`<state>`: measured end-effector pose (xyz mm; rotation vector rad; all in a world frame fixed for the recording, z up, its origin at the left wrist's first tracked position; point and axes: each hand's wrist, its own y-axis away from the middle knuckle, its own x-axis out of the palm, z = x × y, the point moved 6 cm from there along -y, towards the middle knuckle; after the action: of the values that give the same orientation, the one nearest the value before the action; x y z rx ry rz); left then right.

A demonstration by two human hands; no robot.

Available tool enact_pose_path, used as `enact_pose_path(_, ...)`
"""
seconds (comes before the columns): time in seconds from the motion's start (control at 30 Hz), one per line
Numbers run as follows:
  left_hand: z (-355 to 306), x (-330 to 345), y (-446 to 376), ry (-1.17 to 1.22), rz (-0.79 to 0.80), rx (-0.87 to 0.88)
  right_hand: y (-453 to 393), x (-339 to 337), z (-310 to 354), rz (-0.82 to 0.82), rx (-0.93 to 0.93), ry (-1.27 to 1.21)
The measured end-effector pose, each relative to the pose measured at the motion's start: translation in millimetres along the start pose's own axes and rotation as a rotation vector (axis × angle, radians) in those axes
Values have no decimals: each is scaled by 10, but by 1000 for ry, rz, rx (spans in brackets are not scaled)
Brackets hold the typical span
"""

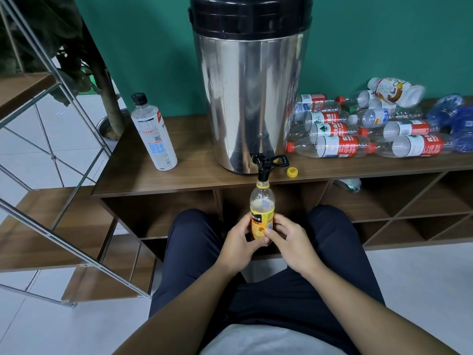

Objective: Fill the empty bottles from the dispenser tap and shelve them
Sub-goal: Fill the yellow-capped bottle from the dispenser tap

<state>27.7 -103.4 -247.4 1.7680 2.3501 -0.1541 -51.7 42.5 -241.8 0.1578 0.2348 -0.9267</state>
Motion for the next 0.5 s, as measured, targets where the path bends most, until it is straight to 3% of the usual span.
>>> enact_pose_path(0.5,-8,-4,-1,-2,-2,5,-5,3,-18,-4,4,3)
